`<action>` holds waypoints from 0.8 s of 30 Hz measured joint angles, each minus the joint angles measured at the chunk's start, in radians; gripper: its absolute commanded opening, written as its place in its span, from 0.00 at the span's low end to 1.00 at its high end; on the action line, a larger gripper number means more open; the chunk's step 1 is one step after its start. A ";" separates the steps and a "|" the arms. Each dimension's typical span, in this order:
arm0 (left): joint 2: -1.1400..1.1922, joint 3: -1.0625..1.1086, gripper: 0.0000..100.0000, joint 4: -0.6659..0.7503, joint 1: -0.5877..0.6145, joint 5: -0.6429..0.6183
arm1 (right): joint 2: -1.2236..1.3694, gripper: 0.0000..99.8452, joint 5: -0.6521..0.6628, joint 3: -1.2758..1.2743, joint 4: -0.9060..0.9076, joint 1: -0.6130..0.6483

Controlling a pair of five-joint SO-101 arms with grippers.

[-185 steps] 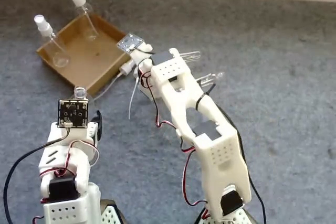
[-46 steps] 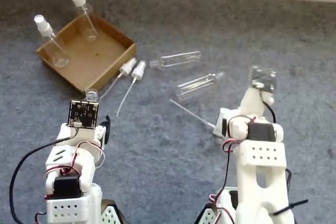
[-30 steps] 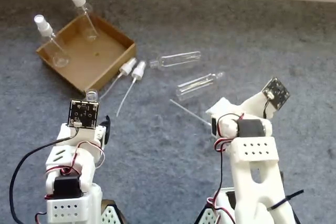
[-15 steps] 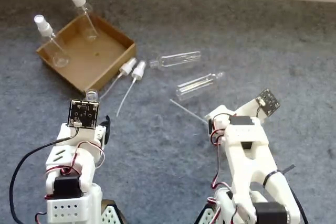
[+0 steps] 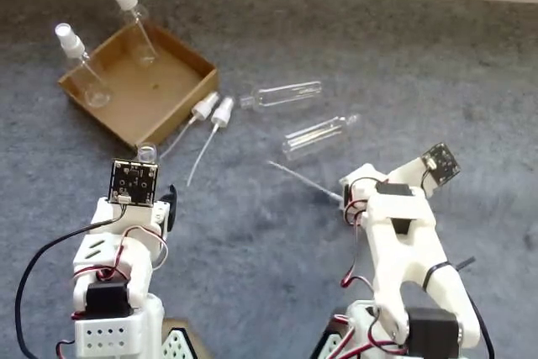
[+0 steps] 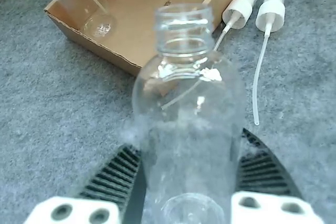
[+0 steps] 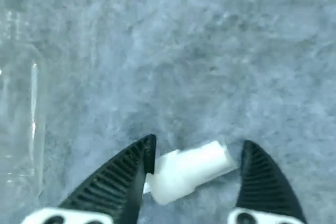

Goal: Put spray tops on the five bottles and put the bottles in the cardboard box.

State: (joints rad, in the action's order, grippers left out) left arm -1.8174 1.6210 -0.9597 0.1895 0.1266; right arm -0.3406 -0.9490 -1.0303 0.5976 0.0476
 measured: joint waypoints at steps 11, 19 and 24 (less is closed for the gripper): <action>0.000 0.000 0.09 0.000 0.000 0.000 | 0.049 0.04 0.080 0.014 0.000 -0.011; 0.000 0.000 0.09 0.000 0.000 0.000 | 0.049 0.04 0.181 0.015 0.029 -0.011; 0.000 0.000 0.09 0.000 0.000 0.000 | 0.049 0.04 0.270 0.046 0.173 -0.011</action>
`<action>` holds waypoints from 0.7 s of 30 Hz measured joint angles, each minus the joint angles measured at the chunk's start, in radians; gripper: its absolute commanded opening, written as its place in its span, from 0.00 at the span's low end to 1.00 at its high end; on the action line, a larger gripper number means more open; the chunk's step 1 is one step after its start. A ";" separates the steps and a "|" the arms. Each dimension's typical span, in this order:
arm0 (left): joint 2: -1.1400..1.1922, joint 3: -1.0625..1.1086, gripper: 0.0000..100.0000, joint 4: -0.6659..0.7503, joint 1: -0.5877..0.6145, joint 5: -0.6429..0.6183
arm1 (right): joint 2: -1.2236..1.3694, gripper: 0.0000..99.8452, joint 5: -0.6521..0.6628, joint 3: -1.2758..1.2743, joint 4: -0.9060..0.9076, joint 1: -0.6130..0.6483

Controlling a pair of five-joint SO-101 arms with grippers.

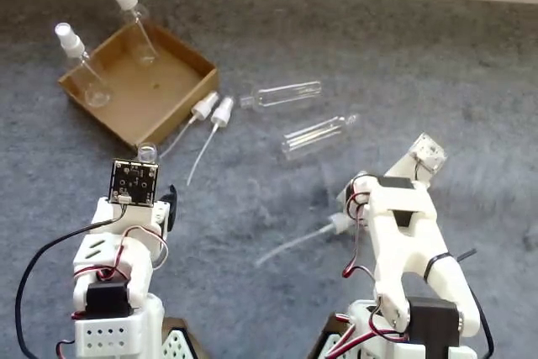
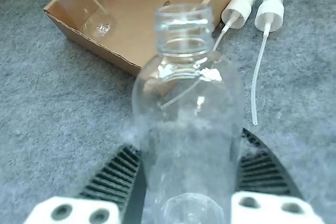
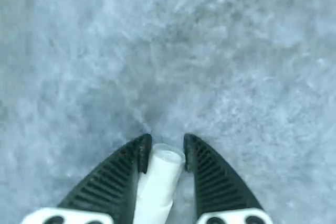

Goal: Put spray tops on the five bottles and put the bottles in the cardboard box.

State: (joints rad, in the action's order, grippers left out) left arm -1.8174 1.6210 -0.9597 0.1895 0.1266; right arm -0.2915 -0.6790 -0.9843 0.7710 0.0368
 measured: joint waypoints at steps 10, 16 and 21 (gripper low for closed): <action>0.000 0.000 0.09 0.000 -0.006 0.000 | 0.000 0.04 0.204 0.018 0.187 0.003; 0.000 0.000 0.09 0.000 -0.006 0.000 | 0.000 0.04 0.269 0.018 0.193 0.003; 0.000 0.000 0.09 0.000 -0.006 0.000 | 0.003 0.04 0.319 0.049 0.272 0.003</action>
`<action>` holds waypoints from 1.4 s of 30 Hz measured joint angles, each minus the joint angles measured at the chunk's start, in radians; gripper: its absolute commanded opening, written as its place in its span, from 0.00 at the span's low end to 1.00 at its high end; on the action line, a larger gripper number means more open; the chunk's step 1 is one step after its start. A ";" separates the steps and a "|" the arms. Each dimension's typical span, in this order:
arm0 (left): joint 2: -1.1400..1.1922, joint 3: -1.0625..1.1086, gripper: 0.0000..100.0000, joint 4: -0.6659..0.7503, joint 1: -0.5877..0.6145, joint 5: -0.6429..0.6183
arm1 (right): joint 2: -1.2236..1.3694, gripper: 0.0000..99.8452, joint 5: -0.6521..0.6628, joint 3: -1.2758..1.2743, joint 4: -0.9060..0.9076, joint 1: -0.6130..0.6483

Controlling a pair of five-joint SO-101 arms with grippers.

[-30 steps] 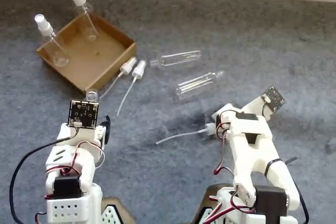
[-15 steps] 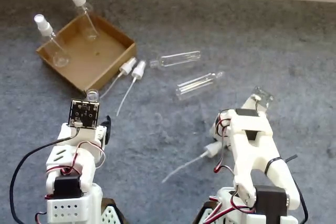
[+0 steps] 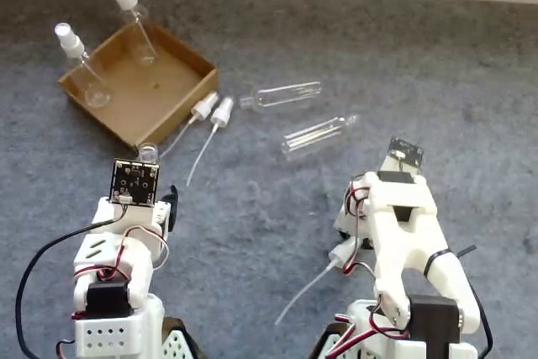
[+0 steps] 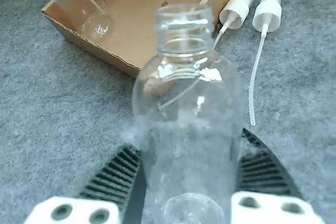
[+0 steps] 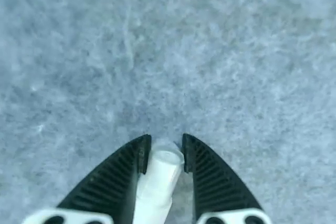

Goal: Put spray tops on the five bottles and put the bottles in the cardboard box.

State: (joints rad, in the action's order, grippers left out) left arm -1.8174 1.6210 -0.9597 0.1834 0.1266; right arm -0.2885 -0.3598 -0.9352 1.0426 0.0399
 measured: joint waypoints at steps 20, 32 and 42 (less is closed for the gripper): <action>0.000 0.000 0.09 0.000 0.000 0.000 | 0.018 0.04 0.525 0.356 0.104 0.000; 0.000 0.000 0.09 0.000 0.000 0.000 | 0.284 0.04 0.528 0.333 -0.101 0.002; 0.000 0.000 0.09 0.000 0.000 0.000 | 0.425 0.04 0.712 0.359 0.054 0.000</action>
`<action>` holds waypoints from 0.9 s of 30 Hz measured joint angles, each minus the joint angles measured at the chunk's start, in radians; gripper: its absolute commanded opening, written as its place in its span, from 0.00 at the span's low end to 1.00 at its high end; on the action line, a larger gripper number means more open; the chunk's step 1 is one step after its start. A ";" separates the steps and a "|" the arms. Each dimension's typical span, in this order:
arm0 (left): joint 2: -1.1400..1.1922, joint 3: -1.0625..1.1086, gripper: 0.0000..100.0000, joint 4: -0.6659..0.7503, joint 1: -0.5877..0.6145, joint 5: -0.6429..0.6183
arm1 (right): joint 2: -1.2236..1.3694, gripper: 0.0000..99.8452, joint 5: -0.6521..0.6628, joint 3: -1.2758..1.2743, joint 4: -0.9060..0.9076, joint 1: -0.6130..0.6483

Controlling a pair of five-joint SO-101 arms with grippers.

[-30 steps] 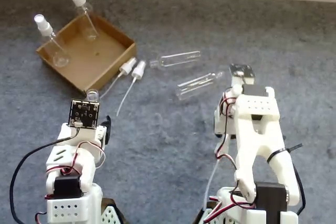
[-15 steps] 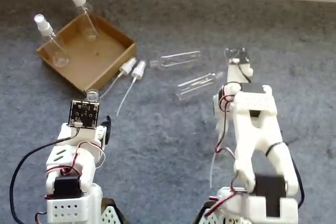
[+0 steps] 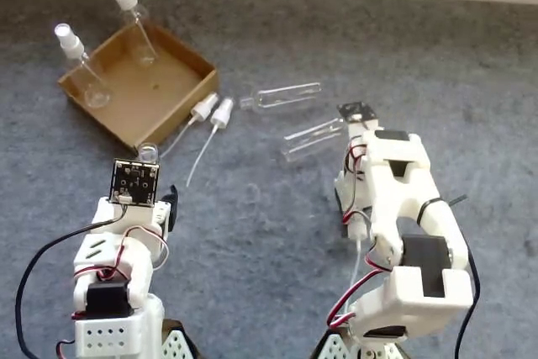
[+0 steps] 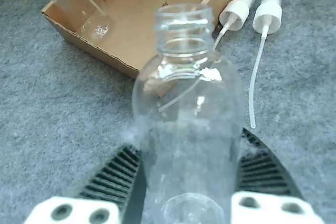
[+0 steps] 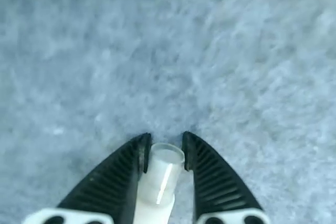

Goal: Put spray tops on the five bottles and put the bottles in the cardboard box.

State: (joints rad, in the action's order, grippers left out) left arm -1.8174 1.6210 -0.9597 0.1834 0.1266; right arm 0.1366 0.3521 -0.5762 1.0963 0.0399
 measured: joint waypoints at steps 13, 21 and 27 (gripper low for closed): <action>0.000 0.000 0.09 0.000 0.000 0.000 | 0.020 0.04 0.075 0.077 0.117 0.000; 0.000 0.000 0.09 0.000 0.000 0.000 | 0.040 0.04 0.075 0.273 0.287 0.000; 0.000 0.008 0.09 0.000 -0.089 0.000 | 0.040 0.04 0.077 0.474 0.396 0.000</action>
State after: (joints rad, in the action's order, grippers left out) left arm -1.8174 1.6287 -0.9597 0.0944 0.1266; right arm 0.1765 0.4289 -0.1020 1.4922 0.0399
